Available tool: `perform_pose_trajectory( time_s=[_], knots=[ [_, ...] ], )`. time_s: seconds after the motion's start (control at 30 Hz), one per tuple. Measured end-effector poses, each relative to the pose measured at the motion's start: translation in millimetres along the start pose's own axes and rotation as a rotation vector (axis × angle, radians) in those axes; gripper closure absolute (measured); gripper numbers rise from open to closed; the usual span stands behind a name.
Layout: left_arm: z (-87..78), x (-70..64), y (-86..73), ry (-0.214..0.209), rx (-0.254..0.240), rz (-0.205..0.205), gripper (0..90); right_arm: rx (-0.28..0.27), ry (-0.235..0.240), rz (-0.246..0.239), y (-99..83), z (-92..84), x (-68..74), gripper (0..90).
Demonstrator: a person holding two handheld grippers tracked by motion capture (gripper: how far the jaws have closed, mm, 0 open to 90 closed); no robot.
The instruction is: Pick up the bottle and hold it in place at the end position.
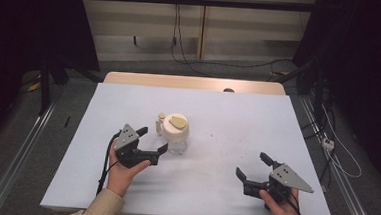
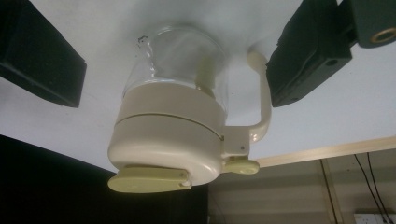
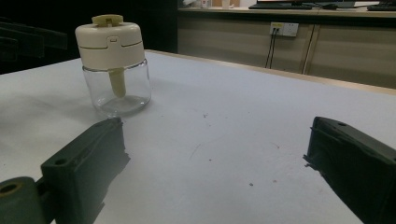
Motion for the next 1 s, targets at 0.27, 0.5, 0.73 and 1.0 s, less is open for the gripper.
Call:
perform_pose_trajectory(
  time_s=[0.27,0.5,0.73,1.0],
  knots=[
    [9.7,-3.4,1.5,-0.007,0.009,-0.001,4.8,-0.004,-0.005,-0.002,0.3,-0.1,-0.2,3.9],
    [17.2,-6.0,2.9,-0.009,0.011,-0.001,5.0,-0.007,-0.005,-0.001,0.5,-0.4,-0.5,3.9],
    [23.3,-8.2,2.9,-0.008,0.021,0.002,5.0,-0.008,-0.007,0.000,1.0,-0.8,-0.2,4.0],
    [31.8,-10.7,1.9,0.006,0.039,0.004,4.9,-0.012,-0.008,-0.001,1.4,-1.1,-0.3,4.0]
  ],
)
Point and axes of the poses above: each handheld gripper's, and its own axes: z roughly forward along the jaws, y roughly out of its top, x roughly to its left, the point moved 4 cm from there along z, roughly forward along the jaws, and after that the axes turned 5 degrees about z, right-handed, at the moved point
